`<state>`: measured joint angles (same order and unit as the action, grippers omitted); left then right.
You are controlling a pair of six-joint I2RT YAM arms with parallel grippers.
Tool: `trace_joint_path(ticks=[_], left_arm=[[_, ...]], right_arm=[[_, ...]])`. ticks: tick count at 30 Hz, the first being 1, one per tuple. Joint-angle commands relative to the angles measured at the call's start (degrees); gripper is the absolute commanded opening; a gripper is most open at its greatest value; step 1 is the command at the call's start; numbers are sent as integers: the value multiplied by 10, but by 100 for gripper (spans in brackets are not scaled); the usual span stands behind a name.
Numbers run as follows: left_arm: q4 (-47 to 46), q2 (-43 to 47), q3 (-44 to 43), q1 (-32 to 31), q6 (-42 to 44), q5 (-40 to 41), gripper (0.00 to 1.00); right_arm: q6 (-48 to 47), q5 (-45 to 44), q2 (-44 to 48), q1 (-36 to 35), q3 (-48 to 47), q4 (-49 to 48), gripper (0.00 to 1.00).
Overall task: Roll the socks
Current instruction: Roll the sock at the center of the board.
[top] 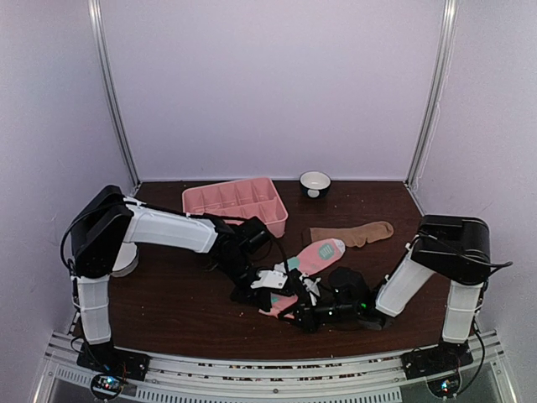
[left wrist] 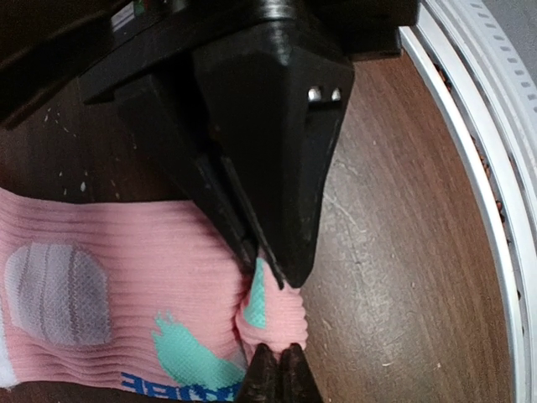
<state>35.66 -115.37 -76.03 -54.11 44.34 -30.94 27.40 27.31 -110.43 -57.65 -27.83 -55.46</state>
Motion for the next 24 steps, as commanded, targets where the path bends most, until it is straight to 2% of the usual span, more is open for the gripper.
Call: trace_joint_path(ticks=[1, 3, 6, 10, 12, 15, 16, 17, 24], left_arm=[[26, -29, -18, -1, -19, -17, 0], [44, -36, -29, 6, -29, -27, 0], [93, -51, -57, 23, -44, -62, 0], [175, -76, -93, 37, -62, -75, 0], [196, -77, -91, 43, -66, -87, 0], [209, -73, -75, 48, -76, -85, 0], [214, -71, -70, 48, -77, -81, 0], [217, -71, -67, 49, -80, -77, 0], [243, -73, -69, 48, -82, -66, 0]], right_arm=[[-5, -37, -15, 4, 31, 115, 0], [-4, -50, -4, 4, 47, 80, 6], [-14, -72, 17, 3, 73, 37, 7], [-46, -107, 54, 0, 90, 40, 10], [-60, -124, 75, -1, 96, 53, 34], [-83, -140, 106, -2, 104, 67, 58], [-92, -147, 116, -3, 108, 68, 86], [-99, -156, 126, -4, 111, 73, 99], [-150, -263, 219, -21, 127, 124, 100]])
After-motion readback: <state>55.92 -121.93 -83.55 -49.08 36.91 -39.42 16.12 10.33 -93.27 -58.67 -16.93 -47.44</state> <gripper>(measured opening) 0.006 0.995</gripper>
